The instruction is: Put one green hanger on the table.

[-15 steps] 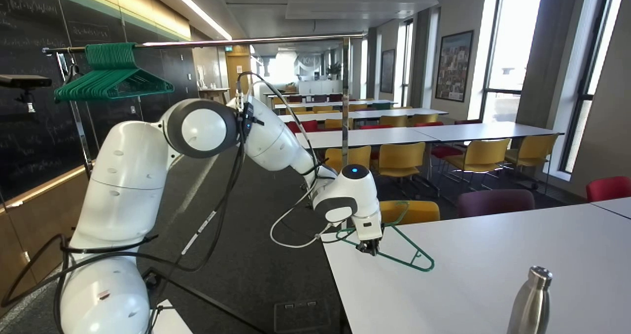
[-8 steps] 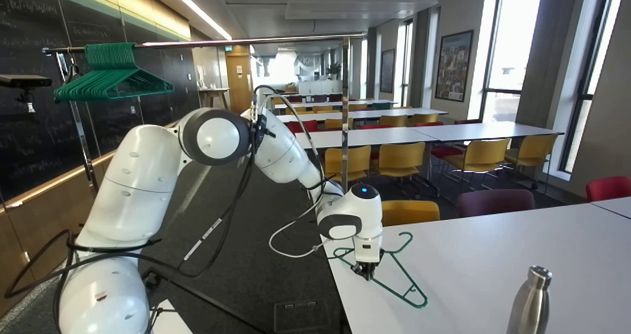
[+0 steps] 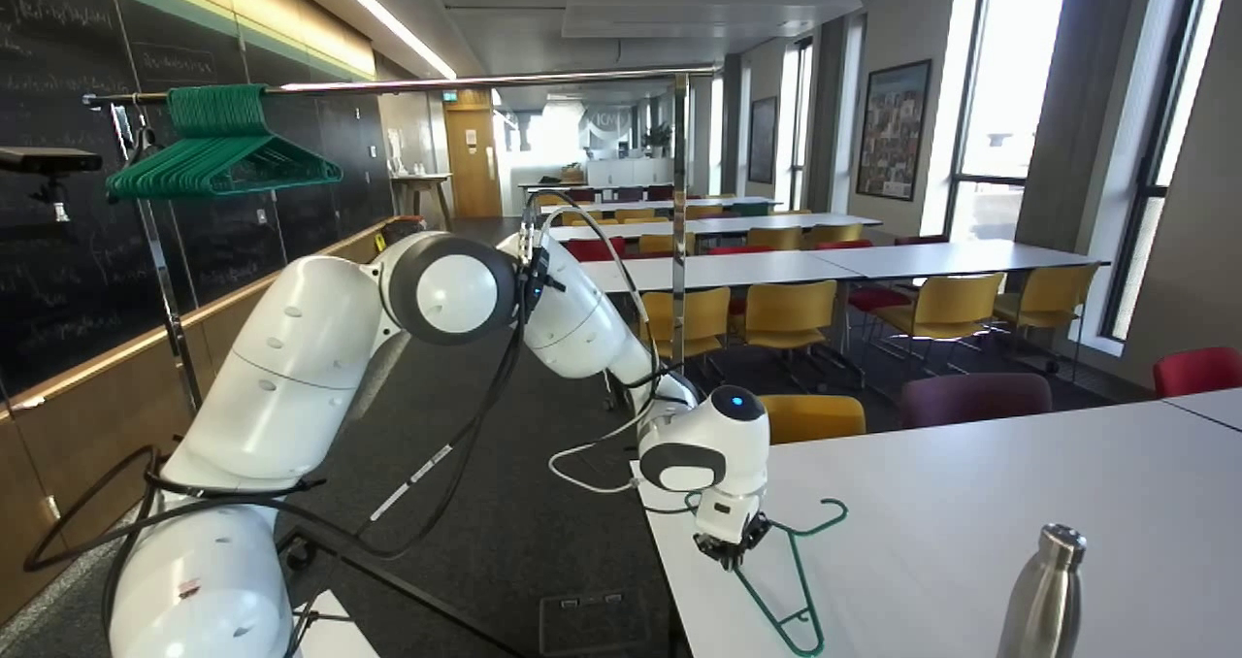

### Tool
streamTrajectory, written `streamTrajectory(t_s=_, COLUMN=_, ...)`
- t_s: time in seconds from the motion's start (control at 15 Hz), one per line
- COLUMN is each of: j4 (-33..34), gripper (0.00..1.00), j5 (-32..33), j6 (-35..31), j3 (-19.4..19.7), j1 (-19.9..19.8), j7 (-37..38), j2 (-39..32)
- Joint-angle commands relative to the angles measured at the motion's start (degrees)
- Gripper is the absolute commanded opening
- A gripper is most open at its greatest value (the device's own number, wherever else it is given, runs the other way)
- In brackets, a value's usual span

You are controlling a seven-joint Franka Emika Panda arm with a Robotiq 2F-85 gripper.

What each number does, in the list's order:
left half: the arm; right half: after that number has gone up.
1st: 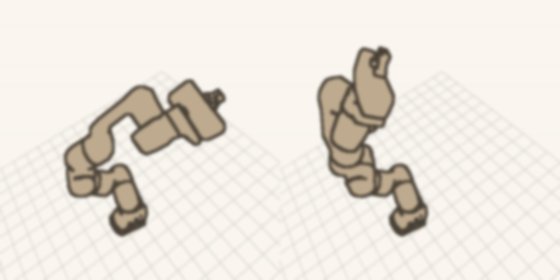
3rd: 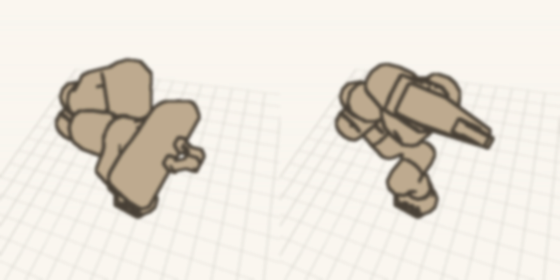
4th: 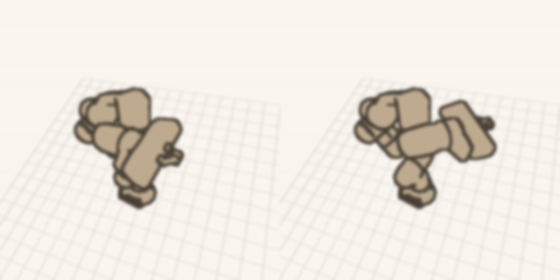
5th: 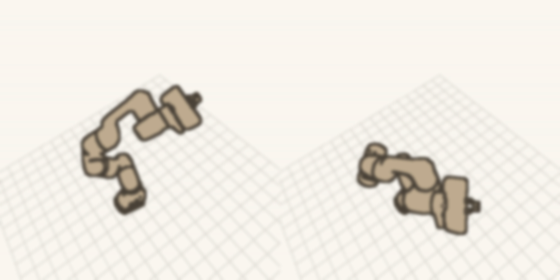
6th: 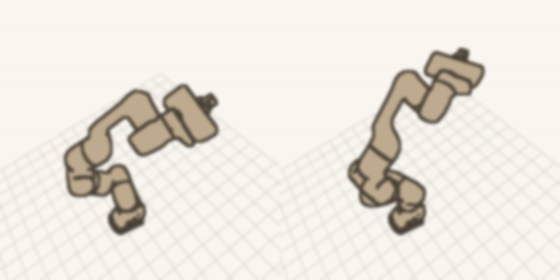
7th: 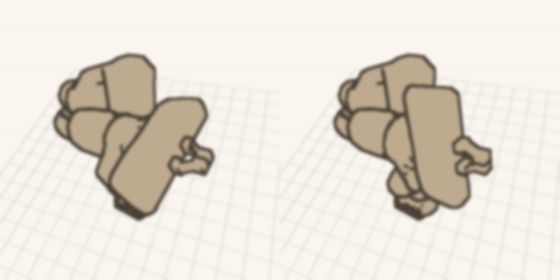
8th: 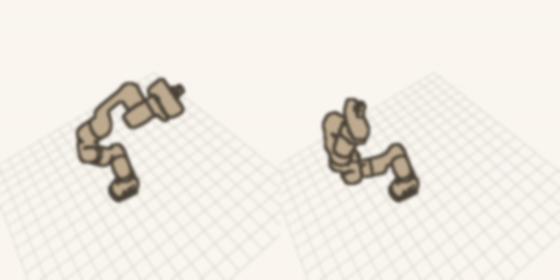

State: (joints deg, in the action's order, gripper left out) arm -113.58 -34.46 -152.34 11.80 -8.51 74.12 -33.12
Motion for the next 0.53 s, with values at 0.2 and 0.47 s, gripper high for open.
streamTrajectory(t_s=0.2, j4=4.2, gripper=0.02, j5=-4.4, j6=3.6, j3=-1.7, j1=-3.2, j7=6.8, j2=-2.0)
streamTrajectory(t_s=0.47, j4=4.9, gripper=0.02, j5=-4.2, j6=3.8, j3=-1.0, j1=-3.6, j7=10.8, j2=-2.7)
